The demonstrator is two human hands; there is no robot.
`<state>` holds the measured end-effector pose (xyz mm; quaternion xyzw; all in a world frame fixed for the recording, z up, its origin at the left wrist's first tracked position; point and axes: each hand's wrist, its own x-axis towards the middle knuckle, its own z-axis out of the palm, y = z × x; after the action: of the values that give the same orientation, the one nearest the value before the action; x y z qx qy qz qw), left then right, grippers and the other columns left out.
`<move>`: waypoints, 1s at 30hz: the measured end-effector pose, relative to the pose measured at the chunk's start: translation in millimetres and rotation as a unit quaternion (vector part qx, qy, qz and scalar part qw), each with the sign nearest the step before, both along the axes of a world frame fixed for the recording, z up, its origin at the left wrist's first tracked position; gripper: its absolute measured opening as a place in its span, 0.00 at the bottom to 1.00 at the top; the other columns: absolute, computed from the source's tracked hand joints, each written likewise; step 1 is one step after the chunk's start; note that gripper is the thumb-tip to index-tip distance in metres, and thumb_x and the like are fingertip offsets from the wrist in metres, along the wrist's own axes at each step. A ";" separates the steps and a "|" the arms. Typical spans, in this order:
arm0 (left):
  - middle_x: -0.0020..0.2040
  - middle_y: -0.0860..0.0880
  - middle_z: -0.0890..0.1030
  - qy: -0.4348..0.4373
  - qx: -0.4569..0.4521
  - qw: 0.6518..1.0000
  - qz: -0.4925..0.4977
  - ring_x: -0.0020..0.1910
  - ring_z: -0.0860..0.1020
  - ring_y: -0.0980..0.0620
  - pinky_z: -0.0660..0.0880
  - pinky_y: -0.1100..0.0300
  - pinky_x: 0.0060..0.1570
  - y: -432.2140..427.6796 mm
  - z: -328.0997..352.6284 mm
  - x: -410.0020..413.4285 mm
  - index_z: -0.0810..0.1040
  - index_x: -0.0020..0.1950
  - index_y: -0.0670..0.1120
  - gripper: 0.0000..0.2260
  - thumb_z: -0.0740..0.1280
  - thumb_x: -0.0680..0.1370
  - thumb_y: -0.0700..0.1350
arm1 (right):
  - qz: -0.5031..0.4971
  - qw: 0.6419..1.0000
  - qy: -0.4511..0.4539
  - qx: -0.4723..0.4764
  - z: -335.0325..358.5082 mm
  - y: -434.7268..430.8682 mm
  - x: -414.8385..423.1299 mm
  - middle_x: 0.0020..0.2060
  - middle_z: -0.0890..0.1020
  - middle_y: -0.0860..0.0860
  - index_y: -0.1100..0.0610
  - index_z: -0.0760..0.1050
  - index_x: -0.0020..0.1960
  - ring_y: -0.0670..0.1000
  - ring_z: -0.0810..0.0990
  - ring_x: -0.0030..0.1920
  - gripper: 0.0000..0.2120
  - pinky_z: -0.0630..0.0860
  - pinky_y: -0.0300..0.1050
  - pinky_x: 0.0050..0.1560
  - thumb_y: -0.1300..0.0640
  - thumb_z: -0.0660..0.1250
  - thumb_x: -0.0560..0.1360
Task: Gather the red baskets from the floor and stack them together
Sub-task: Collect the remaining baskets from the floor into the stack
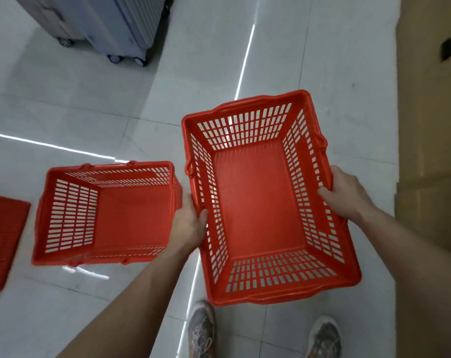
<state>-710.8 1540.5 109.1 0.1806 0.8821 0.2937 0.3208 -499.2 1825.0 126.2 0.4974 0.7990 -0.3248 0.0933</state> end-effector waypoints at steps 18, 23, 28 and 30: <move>0.59 0.51 0.80 0.121 0.066 0.977 0.163 0.52 0.81 0.48 0.78 0.46 0.54 -229.3 242.7 18.4 0.64 0.70 0.54 0.21 0.64 0.79 0.55 | 0.144 0.977 0.154 0.035 245.3 -177.5 -72.8 0.47 0.78 0.42 0.49 0.69 0.69 0.38 0.76 0.37 0.19 0.75 0.41 0.40 0.45 0.63 0.80; 0.58 0.49 0.82 0.137 0.044 0.958 0.246 0.50 0.82 0.49 0.80 0.44 0.52 -360.2 274.7 41.7 0.63 0.69 0.53 0.20 0.63 0.79 0.55 | 0.236 0.958 0.161 0.027 271.6 -290.4 -114.1 0.45 0.80 0.42 0.48 0.69 0.66 0.39 0.78 0.35 0.17 0.70 0.35 0.31 0.44 0.64 0.79; 0.55 0.54 0.81 0.142 0.031 0.926 0.347 0.44 0.81 0.56 0.79 0.56 0.44 -527.8 283.7 68.6 0.65 0.68 0.54 0.18 0.63 0.80 0.56 | 0.352 0.923 0.156 0.026 291.2 -451.5 -162.8 0.48 0.82 0.48 0.50 0.71 0.62 0.47 0.81 0.40 0.14 0.80 0.49 0.42 0.51 0.64 0.78; 0.54 0.56 0.80 0.133 0.030 0.907 0.399 0.41 0.81 0.59 0.77 0.60 0.41 -598.2 283.5 84.0 0.65 0.68 0.54 0.18 0.63 0.80 0.56 | 0.398 0.905 0.149 0.031 295.7 -526.1 -179.6 0.51 0.84 0.54 0.54 0.72 0.62 0.58 0.83 0.46 0.15 0.81 0.55 0.50 0.54 0.64 0.77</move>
<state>-626.9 942.3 392.6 -0.1400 0.9058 0.3967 0.0510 -678.8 1298.9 421.9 0.0864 0.9449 -0.3059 0.0786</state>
